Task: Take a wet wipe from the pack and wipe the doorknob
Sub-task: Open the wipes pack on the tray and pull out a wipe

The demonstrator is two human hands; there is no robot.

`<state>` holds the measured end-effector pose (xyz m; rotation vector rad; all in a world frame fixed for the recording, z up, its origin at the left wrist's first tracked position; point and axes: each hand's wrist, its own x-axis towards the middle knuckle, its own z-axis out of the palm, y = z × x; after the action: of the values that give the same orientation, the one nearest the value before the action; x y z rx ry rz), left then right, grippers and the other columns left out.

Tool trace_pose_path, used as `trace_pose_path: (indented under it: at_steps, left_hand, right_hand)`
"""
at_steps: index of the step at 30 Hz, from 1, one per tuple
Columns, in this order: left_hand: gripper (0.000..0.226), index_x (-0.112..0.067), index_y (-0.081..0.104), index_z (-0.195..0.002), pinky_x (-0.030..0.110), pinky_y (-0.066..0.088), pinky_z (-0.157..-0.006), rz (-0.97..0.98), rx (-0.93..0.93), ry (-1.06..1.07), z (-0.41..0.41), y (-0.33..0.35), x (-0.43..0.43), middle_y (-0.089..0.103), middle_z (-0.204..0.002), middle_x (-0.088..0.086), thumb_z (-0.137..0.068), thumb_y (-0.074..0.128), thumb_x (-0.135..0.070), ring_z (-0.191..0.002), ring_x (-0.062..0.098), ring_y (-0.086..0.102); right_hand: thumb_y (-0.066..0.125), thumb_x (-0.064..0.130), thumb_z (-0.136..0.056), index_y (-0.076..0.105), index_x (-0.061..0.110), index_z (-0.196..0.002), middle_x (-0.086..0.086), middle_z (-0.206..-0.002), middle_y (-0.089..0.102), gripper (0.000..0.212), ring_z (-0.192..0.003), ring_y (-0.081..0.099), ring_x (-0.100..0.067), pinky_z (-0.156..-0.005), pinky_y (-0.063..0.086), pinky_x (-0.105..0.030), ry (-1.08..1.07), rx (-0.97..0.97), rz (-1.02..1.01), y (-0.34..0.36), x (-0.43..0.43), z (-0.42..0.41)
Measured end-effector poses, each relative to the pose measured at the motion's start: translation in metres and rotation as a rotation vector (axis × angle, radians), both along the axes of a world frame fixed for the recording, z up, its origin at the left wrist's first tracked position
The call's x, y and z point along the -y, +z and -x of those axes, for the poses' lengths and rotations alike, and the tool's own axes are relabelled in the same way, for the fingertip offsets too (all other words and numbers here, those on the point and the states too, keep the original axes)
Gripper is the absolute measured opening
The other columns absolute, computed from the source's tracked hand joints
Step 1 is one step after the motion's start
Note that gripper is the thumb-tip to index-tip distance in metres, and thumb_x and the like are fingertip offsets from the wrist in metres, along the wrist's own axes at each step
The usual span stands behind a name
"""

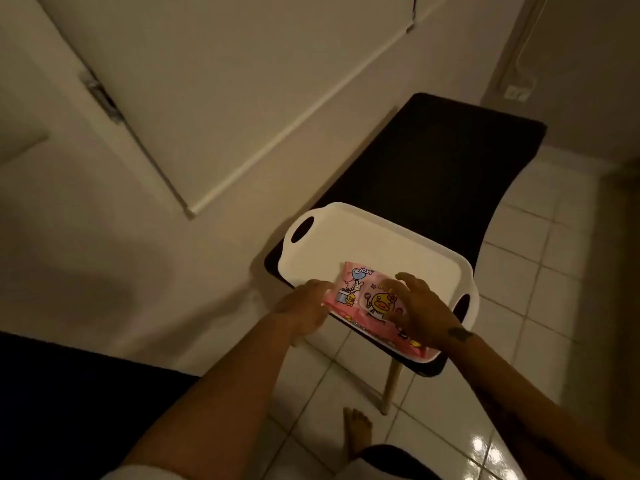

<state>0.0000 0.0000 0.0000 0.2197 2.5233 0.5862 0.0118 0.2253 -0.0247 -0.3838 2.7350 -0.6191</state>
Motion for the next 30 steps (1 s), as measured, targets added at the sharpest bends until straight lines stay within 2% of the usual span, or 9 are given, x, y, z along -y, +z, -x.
trace_pose_path:
  at_steps: [3,6,10,16,20,24,30]
  left_hand:
    - [0.047,-0.015,0.038,-0.136,0.038,0.043,-0.093,0.005,-0.062,-0.1,0.01,-0.01,-0.02,0.036,-0.143,0.007,-0.091,0.045,-0.01,-0.12,0.027,0.044]
    - [0.049,-0.017,0.034,-0.139,0.04,0.036,-0.104,0.053,-0.099,-0.169,0.015,-0.022,-0.032,0.024,-0.152,0.005,-0.092,0.045,-0.013,-0.134,0.025,0.029]
    - [0.057,-0.019,0.018,-0.146,0.044,0.026,-0.111,0.146,-0.089,-0.239,0.018,-0.035,-0.04,0.003,-0.158,0.002,-0.095,0.042,-0.024,-0.143,0.023,0.009]
    - [0.068,-0.018,0.0,-0.148,0.047,0.019,-0.114,0.22,-0.066,-0.308,0.025,-0.046,-0.04,-0.011,-0.157,0.003,-0.095,0.041,-0.031,-0.144,0.027,-0.002]
    - [0.074,-0.016,-0.006,-0.148,0.05,0.009,-0.114,0.269,-0.081,-0.414,0.036,-0.047,-0.037,-0.019,-0.156,0.005,-0.094,0.04,-0.038,-0.143,0.023,-0.015]
    - [0.084,-0.012,-0.019,-0.144,0.052,0.002,-0.113,0.38,-0.077,-0.52,0.044,-0.055,-0.04,-0.027,-0.153,0.007,-0.092,0.035,-0.051,-0.141,0.023,-0.022]
    - [0.091,-0.012,-0.022,-0.143,0.055,0.001,-0.112,0.322,-0.051,-0.51,0.045,-0.068,-0.035,-0.03,-0.152,0.005,-0.088,0.035,-0.057,-0.139,0.023,-0.026]
  right_hand:
    - [0.065,0.028,-0.082,0.033,0.018,-0.137,-0.014,-0.145,0.031,0.064,-0.129,0.03,-0.031,-0.103,0.032,-0.04,-0.014,-0.062,0.046,-0.013,-0.003,-0.001]
    - [0.066,0.028,-0.08,0.035,0.015,-0.136,-0.016,-0.143,0.034,0.065,-0.13,0.029,-0.032,-0.106,0.026,-0.04,0.006,-0.078,0.058,-0.022,-0.002,-0.003]
    - [0.066,0.031,-0.08,0.039,0.01,-0.133,-0.018,-0.139,0.038,0.063,-0.128,0.033,-0.034,-0.106,0.027,-0.043,-0.01,-0.128,0.092,-0.028,-0.001,-0.005]
    - [0.069,0.026,-0.079,0.043,0.002,-0.129,-0.025,-0.133,0.043,0.06,-0.122,0.039,-0.042,-0.104,0.031,-0.054,-0.067,-0.161,0.145,-0.038,0.003,-0.01]
    - [0.065,0.032,-0.082,0.037,0.005,-0.134,-0.021,-0.138,0.038,0.064,-0.127,0.033,-0.036,-0.108,0.027,-0.05,-0.067,-0.156,0.139,-0.038,0.004,-0.009]
    - [0.067,0.027,-0.08,0.035,0.004,-0.134,-0.02,-0.138,0.039,0.067,-0.128,0.034,-0.035,-0.11,0.024,-0.05,-0.088,-0.155,0.18,-0.042,0.004,-0.007]
    - [0.068,0.03,-0.08,0.03,0.007,-0.139,-0.018,-0.146,0.03,0.074,-0.136,0.025,-0.032,-0.113,0.014,-0.044,-0.079,-0.16,0.164,-0.053,0.001,-0.007]
